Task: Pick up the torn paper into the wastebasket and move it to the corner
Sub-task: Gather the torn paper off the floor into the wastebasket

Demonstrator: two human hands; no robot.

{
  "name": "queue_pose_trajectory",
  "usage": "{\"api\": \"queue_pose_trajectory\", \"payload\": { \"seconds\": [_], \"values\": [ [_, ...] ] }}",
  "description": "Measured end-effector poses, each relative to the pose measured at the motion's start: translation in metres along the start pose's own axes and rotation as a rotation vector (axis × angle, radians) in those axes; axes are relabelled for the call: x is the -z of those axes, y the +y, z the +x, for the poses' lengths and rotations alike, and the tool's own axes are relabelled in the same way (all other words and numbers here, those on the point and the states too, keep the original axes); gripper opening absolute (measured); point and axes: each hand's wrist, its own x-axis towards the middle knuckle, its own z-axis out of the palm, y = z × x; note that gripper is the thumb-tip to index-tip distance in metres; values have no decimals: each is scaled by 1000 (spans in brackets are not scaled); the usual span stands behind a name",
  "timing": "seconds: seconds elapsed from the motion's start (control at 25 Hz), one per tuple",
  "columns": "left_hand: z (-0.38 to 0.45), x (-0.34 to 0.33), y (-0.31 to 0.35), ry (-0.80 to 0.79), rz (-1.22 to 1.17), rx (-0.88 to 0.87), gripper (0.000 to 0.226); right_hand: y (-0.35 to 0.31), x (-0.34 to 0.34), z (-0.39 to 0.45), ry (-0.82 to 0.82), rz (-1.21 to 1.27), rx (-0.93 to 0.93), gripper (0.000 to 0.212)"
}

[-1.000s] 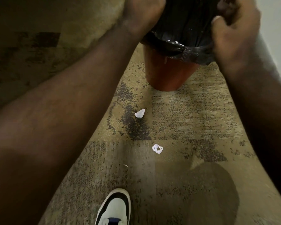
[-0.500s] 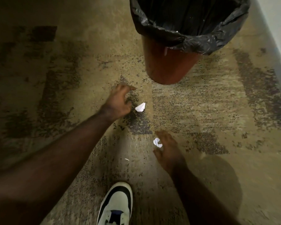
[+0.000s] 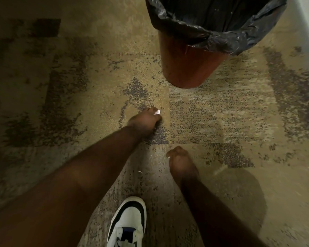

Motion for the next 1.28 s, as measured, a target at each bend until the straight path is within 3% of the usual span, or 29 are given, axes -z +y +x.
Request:
{"api": "queue_pose_trajectory", "payload": {
  "seconds": [0.16,0.36,0.68,0.96,1.12,1.28],
  "values": [
    [-7,-6,-1,37,57,20,37,-30,-17,-9,-107,118,3,39],
    [-23,-12,-25,96,-101,57,28,-54,-45,-20,-234,134,90,26],
    [-81,-22,-70,136,-250,214,25,-67,-59,-24,-171,122,55,28],
    [-96,-25,-73,190,-328,259,21,-68,-67,-17,-249,100,-14,33],
    [-88,-24,-53,181,-418,205,21,-39,-25,-12,-49,338,-166,19],
    [-67,-19,-12,28,-419,60,24,-3,24,10,147,438,-230,13]
  ]
}}
